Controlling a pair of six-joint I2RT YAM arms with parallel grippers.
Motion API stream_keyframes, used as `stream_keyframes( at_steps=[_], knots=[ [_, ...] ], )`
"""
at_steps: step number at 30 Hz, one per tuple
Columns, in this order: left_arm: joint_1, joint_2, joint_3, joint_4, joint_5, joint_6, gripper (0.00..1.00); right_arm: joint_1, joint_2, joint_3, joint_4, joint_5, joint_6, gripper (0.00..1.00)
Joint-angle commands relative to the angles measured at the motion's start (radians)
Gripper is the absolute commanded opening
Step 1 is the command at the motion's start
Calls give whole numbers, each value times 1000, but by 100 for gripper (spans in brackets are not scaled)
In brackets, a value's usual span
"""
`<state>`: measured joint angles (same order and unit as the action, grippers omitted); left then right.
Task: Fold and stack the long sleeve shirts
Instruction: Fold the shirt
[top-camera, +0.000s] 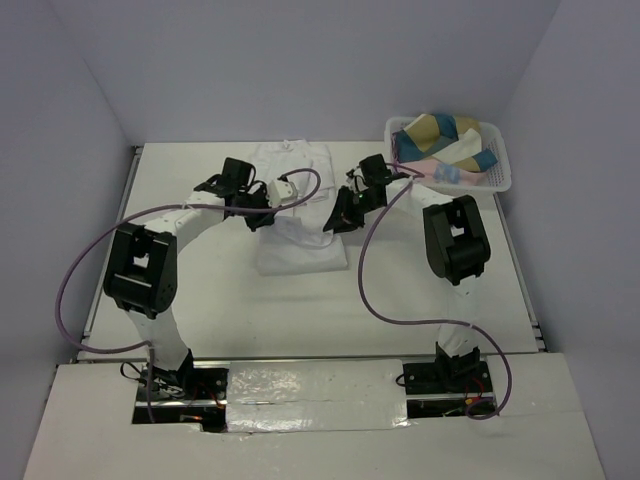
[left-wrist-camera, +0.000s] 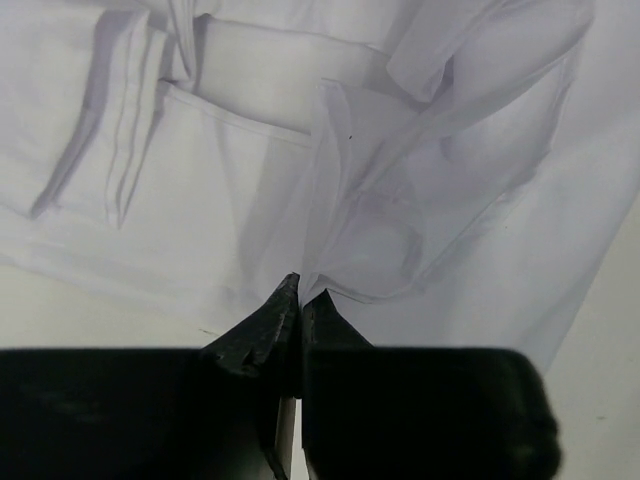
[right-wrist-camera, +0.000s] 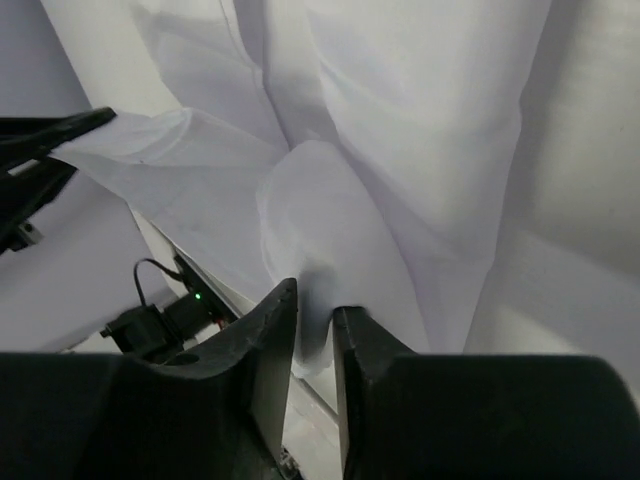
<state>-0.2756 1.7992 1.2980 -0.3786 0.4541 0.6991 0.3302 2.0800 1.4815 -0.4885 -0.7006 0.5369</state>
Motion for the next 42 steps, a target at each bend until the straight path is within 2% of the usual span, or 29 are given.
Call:
stream_keyframes(
  at_steps=[1, 2, 6, 8, 9, 15, 17, 21, 22, 26, 29, 31, 32, 33, 34, 35, 37, 40, 42],
  knots=[
    [7, 43, 14, 92, -25, -46, 16, -17, 34, 83, 71, -7, 51, 30],
    [9, 51, 23, 98, -26, -52, 17, -19, 47, 92, 74, 10, 61, 36],
    [9, 86, 38, 129, -32, -101, 19, -42, 61, 134, 99, 58, 98, 42],
    [12, 89, 34, 133, -32, -105, 24, -52, 58, 158, 105, 76, 104, 49],
    [16, 91, 30, 138, -37, -116, 31, -56, 55, 177, 102, 94, 104, 50],
    [26, 86, 41, 159, -115, -202, 50, -69, 35, 204, 90, 133, 81, 58],
    [26, 85, 60, 158, -164, -234, 55, -77, 22, 204, 94, 133, 71, 59],
    [27, 89, 119, 142, -276, -292, 58, -77, -15, 229, 54, 161, 2, 59],
    [29, 89, 129, 136, -299, -303, 65, -76, -29, 223, 48, 177, -33, 59],
    [33, 81, 178, 107, -426, -366, 69, -51, -155, 61, 94, 251, -104, 54],
    [49, 68, 222, 77, -448, -403, 68, -28, -268, -65, 149, 305, -141, 52],
    [49, 28, 238, 34, -414, -392, 66, 7, -339, -117, 186, 322, -152, 48],
    [49, 3, 230, 26, -382, -379, 64, 19, -356, -168, 203, 322, -149, 44],
    [47, -20, 193, 11, -332, -357, 62, 41, -373, -187, 220, 310, -144, 36],
    [44, -58, 175, -9, -210, -299, 56, 50, -370, -199, 234, 296, -134, 30],
    [33, -63, 159, -40, -157, -276, 54, 55, -342, -202, 240, 259, -111, 18],
    [16, -55, 138, -141, -27, -234, 48, 67, -273, -176, 251, 207, -74, 4],
    [-17, -57, 89, -139, 44, -239, 40, 67, -195, -109, 272, 161, -26, 0],
    [-34, -52, 47, -105, 47, -265, 39, 67, -123, -70, 284, 144, 0, 0]
  ],
)
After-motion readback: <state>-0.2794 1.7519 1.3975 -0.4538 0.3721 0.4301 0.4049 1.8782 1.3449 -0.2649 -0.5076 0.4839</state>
